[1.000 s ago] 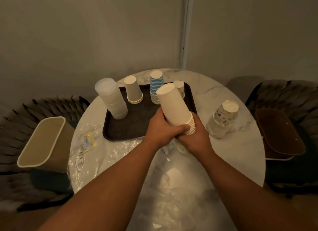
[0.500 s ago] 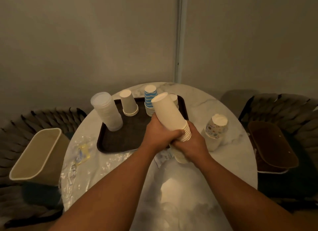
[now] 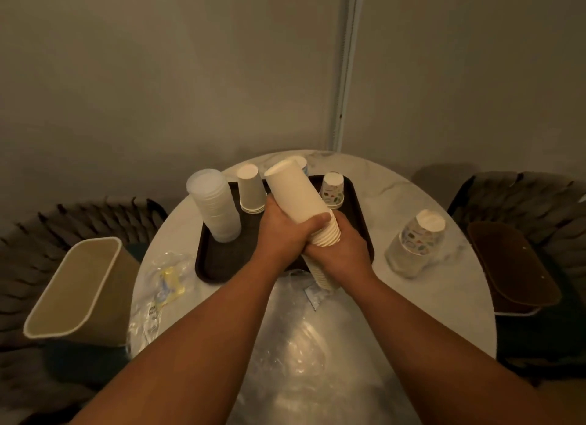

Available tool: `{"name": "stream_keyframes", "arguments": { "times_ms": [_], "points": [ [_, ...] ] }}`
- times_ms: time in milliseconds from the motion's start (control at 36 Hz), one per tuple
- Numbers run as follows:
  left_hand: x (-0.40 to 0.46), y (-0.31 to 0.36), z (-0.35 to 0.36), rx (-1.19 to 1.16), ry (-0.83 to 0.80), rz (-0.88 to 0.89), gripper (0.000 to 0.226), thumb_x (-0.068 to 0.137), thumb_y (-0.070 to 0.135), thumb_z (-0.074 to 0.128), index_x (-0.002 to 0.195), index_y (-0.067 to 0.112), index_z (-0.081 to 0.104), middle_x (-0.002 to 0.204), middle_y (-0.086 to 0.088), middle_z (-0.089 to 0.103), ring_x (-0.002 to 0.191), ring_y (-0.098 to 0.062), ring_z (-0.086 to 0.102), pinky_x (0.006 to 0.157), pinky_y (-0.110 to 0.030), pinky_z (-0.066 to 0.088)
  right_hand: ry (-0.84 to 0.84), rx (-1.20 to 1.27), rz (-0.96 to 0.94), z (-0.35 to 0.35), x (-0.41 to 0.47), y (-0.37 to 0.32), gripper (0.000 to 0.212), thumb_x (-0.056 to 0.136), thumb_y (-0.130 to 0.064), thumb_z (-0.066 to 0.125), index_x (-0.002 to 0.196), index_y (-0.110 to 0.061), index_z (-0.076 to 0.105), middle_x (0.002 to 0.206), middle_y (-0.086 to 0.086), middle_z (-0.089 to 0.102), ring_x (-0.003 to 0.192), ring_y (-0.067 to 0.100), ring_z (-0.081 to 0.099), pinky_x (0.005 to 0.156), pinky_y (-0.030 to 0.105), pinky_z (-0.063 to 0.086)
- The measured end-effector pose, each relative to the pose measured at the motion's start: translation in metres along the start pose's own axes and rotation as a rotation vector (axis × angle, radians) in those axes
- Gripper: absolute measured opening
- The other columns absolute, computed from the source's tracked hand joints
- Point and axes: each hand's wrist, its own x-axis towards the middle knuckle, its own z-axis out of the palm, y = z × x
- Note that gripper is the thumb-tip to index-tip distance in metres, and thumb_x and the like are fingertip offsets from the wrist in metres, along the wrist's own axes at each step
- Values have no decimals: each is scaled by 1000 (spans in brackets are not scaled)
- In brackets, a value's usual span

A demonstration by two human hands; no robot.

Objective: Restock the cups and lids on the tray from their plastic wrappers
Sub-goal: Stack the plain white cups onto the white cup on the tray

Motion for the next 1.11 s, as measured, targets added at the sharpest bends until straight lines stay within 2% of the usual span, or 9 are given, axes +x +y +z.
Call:
{"name": "stream_keyframes", "arguments": {
  "times_ms": [111,222,278,444,611,667,778,917,1111],
  "points": [
    [1,-1,-5,22,67,22,99,45,55,85,128,22,40,119,2,61,108,-16,62,93,-46,54,-14,-27,-13,6,3,-5,65,65,-38,85,122,-43,55,97,-16,65,86,-1,61,66,17,45],
    [5,1,-5,56,125,42,89,60,39,90,131,19,39,120,3,57,108,-16,59,93,-40,53,0,-76,-12,12,8,-5,68,61,-50,80,122,-44,51,104,-13,66,90,9,63,77,37,56],
    [7,2,-4,68,153,51,86,65,34,89,133,16,38,119,3,55,108,-16,58,90,-35,51,8,-70,-6,13,10,-6,68,60,-54,76,122,-47,50,104,-14,66,91,9,64,79,41,57],
    [15,1,-5,33,129,26,85,68,31,87,135,18,37,124,1,56,111,-17,58,94,-40,52,-31,-55,5,10,15,-6,70,61,-53,82,124,-43,54,105,-13,68,92,7,64,82,35,56],
    [18,-6,-11,27,68,25,80,67,29,87,131,25,40,121,6,57,111,-14,58,95,-43,53,-111,36,93,6,13,-1,60,61,-46,88,114,-42,61,97,-16,69,86,-2,64,72,22,52],
    [21,-4,-15,10,49,25,84,63,32,87,133,24,41,123,4,59,112,-15,59,96,-46,53,-152,80,124,4,13,1,59,62,-44,88,115,-39,63,97,-15,71,88,2,66,74,24,53],
    [26,0,-19,-8,31,50,81,69,25,86,135,21,40,125,3,58,113,-16,59,99,-46,51,-173,133,148,4,12,7,56,63,-44,88,113,-39,64,96,-15,72,87,4,68,79,31,56],
    [21,1,-23,-41,-32,15,102,47,47,87,135,30,37,127,5,58,116,-15,59,98,-47,52,-157,153,127,8,10,7,60,63,-45,88,117,-41,61,98,-15,71,88,2,67,82,32,57],
    [20,0,-27,-84,-146,-45,103,48,35,91,136,31,38,125,8,58,116,-17,59,95,-48,54,-170,183,82,10,12,1,66,65,-49,86,119,-54,48,110,-20,65,99,3,63,84,29,54]
  ]
}}
